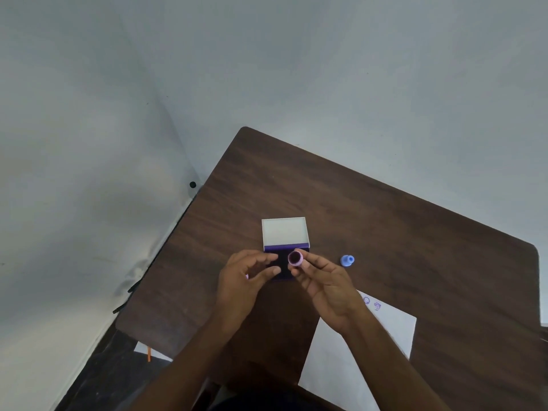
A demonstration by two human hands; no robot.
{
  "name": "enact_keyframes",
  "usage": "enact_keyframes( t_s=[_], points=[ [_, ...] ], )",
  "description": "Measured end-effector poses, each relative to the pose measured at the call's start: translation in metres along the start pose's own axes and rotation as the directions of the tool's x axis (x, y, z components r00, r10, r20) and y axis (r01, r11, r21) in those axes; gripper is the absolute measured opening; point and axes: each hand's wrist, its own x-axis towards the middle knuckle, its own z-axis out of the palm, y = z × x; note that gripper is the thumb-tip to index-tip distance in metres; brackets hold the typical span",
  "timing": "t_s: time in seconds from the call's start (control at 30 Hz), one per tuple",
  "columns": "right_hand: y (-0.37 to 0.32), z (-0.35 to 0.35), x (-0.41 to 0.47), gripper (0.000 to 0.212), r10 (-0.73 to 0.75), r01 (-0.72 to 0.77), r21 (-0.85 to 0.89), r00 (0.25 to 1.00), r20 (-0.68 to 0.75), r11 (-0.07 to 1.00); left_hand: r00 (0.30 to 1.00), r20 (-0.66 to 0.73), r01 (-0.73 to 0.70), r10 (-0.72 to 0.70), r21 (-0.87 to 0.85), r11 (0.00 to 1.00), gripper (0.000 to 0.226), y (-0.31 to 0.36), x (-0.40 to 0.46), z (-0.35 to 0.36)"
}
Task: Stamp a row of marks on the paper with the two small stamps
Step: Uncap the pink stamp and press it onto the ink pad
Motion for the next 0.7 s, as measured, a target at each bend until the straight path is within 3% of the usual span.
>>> enact_keyframes(
  t_s=[0.17,0.5,0.6,0.7],
  points=[
    [-0.004,-0.003,-0.004,0.037,0.023,-0.036,0.174,0.997,0.079,0.984,0.994,0.087,-0.064,0.071,-0.081,0.995,0.049,0.037,0.002,0.003],
    [-0.009,-0.013,-0.011,0.025,0.018,-0.059,0.255,0.987,0.159,0.965,0.979,0.075,-0.185,0.188,-0.045,0.982,0.040,0.062,0.003,0.012],
    [-0.009,-0.015,-0.010,0.047,0.009,-0.064,0.256,0.978,0.210,0.965,0.978,0.052,-0.202,0.202,-0.004,0.979,0.041,0.065,0.002,0.014],
    [-0.008,-0.016,-0.008,0.044,0.011,-0.069,0.250,0.974,0.226,0.966,0.976,0.011,-0.217,0.217,0.007,0.976,0.038,0.067,0.002,0.015]
  ],
)
